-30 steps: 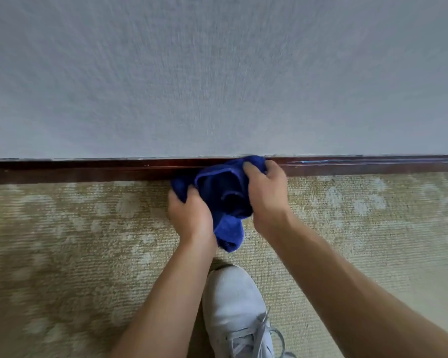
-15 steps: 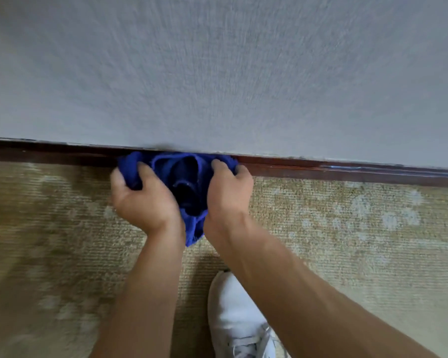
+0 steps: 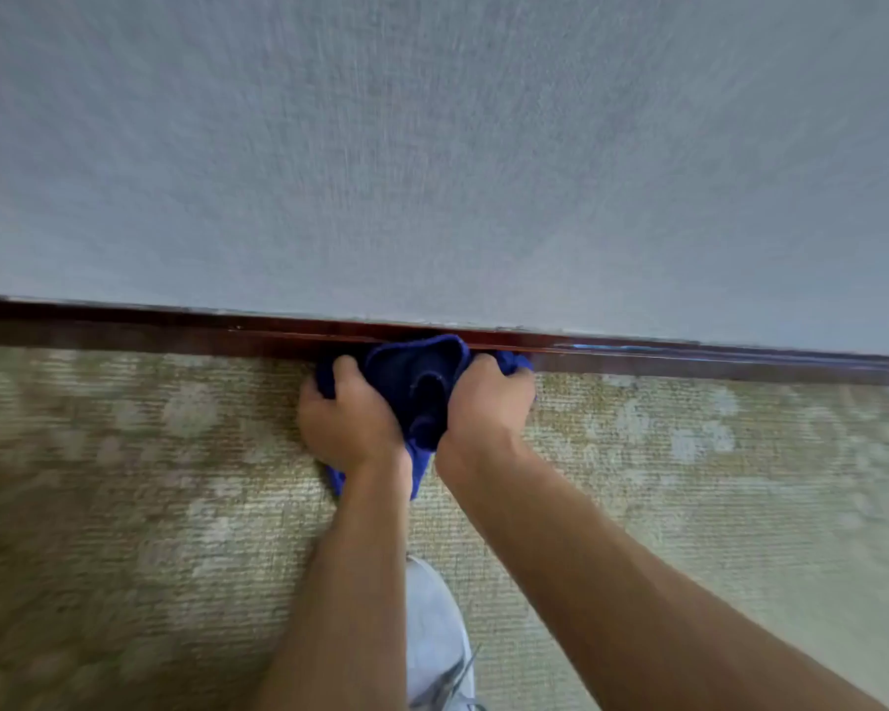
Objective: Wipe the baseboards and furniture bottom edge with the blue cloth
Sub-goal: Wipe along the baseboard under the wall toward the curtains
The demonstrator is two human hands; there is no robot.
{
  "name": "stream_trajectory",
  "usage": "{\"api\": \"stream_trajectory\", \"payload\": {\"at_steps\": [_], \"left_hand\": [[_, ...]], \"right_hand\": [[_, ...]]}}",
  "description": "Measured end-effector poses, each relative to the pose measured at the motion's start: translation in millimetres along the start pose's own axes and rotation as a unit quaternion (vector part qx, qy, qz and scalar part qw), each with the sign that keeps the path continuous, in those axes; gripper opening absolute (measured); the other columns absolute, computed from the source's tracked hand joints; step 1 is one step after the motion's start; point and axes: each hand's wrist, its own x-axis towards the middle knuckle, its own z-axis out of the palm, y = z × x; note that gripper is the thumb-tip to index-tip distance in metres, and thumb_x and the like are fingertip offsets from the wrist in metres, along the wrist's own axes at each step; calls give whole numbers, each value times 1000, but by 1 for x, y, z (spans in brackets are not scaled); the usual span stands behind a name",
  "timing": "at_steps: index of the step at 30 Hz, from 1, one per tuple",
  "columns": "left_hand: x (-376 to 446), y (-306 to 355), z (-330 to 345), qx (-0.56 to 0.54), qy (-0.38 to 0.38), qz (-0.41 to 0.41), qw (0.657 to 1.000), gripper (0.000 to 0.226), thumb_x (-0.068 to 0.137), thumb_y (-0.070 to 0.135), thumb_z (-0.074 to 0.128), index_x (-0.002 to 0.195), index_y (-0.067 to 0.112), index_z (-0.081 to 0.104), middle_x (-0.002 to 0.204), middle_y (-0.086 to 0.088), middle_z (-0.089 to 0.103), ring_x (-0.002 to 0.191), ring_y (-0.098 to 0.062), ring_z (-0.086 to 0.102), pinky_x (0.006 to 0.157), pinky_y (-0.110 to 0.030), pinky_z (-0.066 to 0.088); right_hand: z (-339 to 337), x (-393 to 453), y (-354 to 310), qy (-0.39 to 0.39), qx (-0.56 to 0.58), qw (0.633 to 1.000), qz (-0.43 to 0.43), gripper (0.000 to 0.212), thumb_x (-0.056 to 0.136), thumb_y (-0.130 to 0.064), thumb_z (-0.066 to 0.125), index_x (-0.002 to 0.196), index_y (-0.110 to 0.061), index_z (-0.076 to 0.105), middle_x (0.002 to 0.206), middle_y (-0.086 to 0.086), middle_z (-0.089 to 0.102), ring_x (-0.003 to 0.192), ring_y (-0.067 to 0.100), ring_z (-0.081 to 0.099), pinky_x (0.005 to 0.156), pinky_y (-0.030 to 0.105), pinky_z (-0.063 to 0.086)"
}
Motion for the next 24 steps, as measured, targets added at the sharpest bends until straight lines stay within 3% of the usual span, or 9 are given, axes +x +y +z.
{"api": "stream_trajectory", "payload": {"at_steps": [5,8,10,14,16,18,19,21,24], "left_hand": [[-4,8,-11,-46,-106,-63,991,12,87,11,57,77,14,64,72,-2,64,71,-24,61,63,-29,50],[-2,11,-24,-34,-162,-40,985,9,94,23,58,91,20,66,84,3,67,85,-21,64,73,-28,51],[-1,9,-31,23,-196,-36,980,25,95,42,56,106,21,66,96,4,65,95,-19,62,84,-29,50],[-10,19,-38,123,-256,-6,959,23,83,39,70,98,21,66,97,2,68,94,-20,64,84,-30,49],[-19,28,-37,59,-267,-42,961,33,74,35,75,103,20,70,99,-2,73,96,-22,69,84,-31,53],[-34,31,-32,-34,-268,-95,958,32,79,26,73,109,16,67,102,-8,72,98,-25,69,82,-32,55],[-44,31,-30,-69,-262,-118,955,29,83,21,71,110,14,63,101,-10,71,97,-26,69,82,-34,56],[-67,25,-22,-89,-252,-140,953,32,85,15,68,114,12,57,103,-14,68,97,-28,67,87,-39,56],[-98,23,-4,-41,-270,-133,953,36,85,10,65,119,12,54,106,-15,66,93,-30,67,83,-39,55]], "right_hand": [[-11,0,1,-29,-29,999,-19,12,92,-15,42,102,-19,47,102,7,55,93,28,57,100,46,48],[-12,-4,1,-56,-13,998,-34,12,92,-13,43,101,-21,45,92,3,55,84,26,55,91,37,47],[-20,-5,-2,-85,-7,996,-37,13,92,-15,48,102,-23,45,83,-1,53,77,24,53,83,36,46],[-48,-4,-15,-186,7,982,-8,17,89,-15,60,105,-15,53,92,18,55,82,27,58,79,39,50],[-61,-8,-26,-281,-30,958,45,10,93,-17,53,97,-9,57,95,23,57,84,29,59,82,39,50],[-75,-13,-39,-364,-44,925,101,23,96,-21,48,103,-4,62,110,23,63,96,32,62,92,40,49],[-82,-13,-43,-380,-46,917,111,26,96,-21,47,103,-3,64,106,22,67,91,31,66,86,37,54],[-99,-13,-46,-371,-102,915,118,25,98,-22,45,97,-4,63,80,15,70,66,29,67,60,34,57],[-134,2,-51,-308,-141,937,88,24,99,-23,42,94,-5,58,65,10,69,60,28,64,62,38,53]]}}
